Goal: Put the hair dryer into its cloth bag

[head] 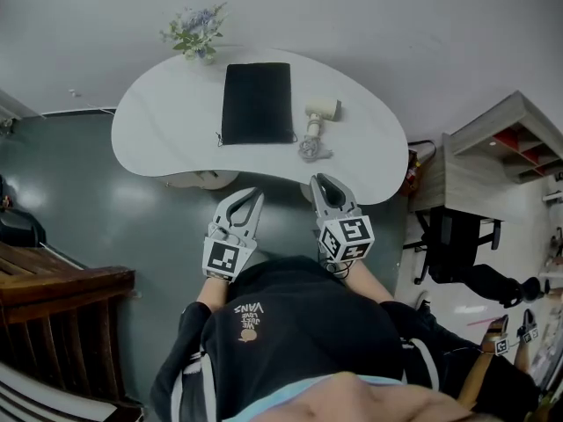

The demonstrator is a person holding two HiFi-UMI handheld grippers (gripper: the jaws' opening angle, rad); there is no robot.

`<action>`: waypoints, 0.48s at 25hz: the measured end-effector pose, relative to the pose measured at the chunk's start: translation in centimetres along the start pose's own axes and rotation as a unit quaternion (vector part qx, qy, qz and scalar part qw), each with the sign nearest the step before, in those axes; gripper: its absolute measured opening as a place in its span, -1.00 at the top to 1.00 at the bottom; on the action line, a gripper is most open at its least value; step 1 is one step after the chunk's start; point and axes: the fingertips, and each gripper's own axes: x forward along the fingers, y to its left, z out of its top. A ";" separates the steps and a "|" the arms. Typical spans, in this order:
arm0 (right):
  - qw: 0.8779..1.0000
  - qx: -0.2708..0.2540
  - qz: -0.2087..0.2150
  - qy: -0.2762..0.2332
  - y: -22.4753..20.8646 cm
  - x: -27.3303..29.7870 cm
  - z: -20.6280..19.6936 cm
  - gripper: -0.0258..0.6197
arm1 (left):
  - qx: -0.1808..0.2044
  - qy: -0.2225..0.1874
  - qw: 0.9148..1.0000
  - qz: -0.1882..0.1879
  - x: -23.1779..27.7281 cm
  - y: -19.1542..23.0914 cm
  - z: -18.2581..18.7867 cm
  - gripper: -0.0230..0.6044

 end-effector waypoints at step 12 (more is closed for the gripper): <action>0.996 0.029 -0.083 -0.003 -0.4 8.1 0.4 0.77 | 0.006 0.026 0.997 -0.078 4.0 9.1 -3.3 0.85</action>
